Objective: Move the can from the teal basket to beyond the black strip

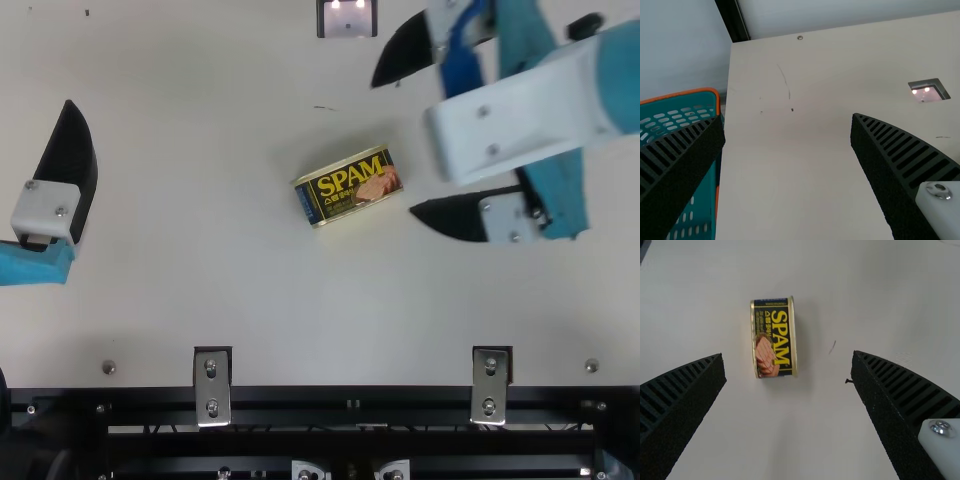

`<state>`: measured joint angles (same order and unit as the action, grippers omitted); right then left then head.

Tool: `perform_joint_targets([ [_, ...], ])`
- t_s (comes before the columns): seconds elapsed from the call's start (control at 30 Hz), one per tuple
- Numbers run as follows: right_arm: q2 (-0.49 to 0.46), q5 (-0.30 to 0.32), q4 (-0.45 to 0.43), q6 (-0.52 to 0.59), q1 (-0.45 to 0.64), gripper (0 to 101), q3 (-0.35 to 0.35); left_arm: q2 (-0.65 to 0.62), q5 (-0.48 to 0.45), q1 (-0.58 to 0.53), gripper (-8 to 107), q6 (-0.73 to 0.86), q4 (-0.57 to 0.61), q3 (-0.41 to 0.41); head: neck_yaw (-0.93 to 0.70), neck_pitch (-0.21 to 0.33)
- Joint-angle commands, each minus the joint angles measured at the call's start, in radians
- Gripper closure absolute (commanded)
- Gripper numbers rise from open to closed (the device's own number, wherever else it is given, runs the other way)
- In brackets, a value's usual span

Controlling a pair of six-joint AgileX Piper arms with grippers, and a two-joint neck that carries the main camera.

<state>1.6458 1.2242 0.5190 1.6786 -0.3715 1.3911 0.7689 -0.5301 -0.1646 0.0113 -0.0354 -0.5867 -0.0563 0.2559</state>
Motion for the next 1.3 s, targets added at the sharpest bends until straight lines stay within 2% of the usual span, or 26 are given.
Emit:
perform_joint_targets([
  [0.0, 0.007, -0.004, -0.018, -0.024, -0.053, 0, 0.005, 0.0, 0.0, 0.0, 9, 0.0, 0.0, 0.0, 0.004, 0.006],
  [0.47, 0.08, -0.004, -0.11, -0.121, -0.178, 0, 0.047, 0.0, 0.0, 0.0, 9, 0.0, 0.0, 0.0, 0.004, 0.006],
  [0.9, 0.153, -0.004, -0.256, -0.252, -0.246, 0, 0.123, 0.0, 0.0, 0.0, 9, 0.0, 0.0, 0.0, 0.004, 0.006],
  [1.27, 0.177, -0.083, -0.316, -0.325, -0.302, 0, 0.059, 0.0, 0.0, 0.0, 9, 0.0, 0.0, 0.0, 0.004, 0.006],
])
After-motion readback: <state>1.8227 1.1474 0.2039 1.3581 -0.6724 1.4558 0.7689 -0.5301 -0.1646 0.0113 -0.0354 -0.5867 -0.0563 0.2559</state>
